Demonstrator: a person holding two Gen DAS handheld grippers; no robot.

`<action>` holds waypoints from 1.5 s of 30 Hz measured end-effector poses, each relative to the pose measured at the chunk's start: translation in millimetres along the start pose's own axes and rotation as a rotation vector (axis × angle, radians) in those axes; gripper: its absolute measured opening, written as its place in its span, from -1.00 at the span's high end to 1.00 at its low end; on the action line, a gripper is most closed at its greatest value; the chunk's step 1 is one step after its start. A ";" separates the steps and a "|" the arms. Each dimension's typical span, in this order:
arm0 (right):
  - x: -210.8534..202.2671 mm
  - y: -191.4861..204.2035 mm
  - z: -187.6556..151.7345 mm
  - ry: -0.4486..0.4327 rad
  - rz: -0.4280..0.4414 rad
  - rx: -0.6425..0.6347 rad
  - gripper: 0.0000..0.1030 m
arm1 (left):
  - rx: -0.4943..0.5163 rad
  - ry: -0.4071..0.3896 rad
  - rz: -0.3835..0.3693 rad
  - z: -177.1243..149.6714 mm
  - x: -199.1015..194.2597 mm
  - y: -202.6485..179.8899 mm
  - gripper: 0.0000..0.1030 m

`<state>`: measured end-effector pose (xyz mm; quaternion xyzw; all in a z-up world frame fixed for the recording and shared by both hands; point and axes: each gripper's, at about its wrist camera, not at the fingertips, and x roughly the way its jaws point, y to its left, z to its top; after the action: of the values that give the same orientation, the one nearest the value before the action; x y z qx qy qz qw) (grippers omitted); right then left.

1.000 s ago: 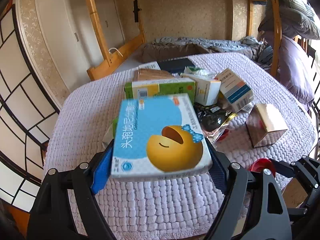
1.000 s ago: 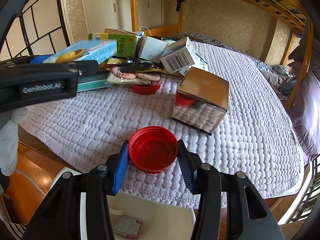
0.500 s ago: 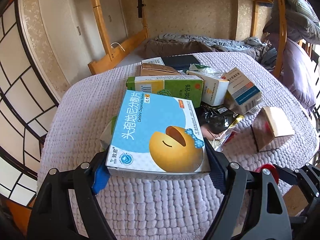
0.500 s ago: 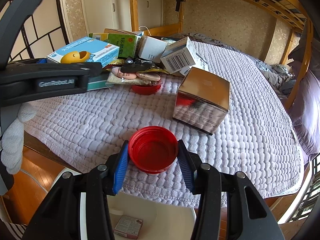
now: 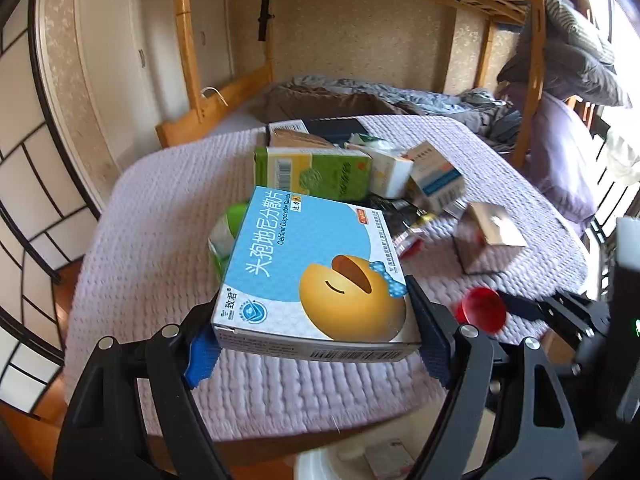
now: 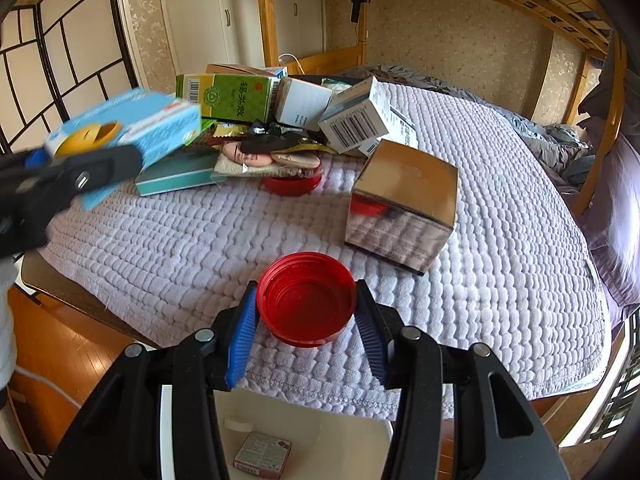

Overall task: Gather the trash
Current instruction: 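Lift the red cap with the right tool while the left tool lifts the blue box, then carry the blue box and red cap over the white trash bin with both tools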

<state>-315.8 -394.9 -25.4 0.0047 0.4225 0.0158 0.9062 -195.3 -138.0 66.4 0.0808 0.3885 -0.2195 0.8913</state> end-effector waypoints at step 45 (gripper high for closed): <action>-28.2 21.2 -14.5 0.037 0.045 -0.033 0.10 | 0.031 0.131 -0.063 -57.7 -3.3 20.5 -0.56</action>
<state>-345.5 -374.7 -12.7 -0.0009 0.4388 0.0435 0.8975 -225.8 -100.5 28.7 0.0966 0.4447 -0.2477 0.8553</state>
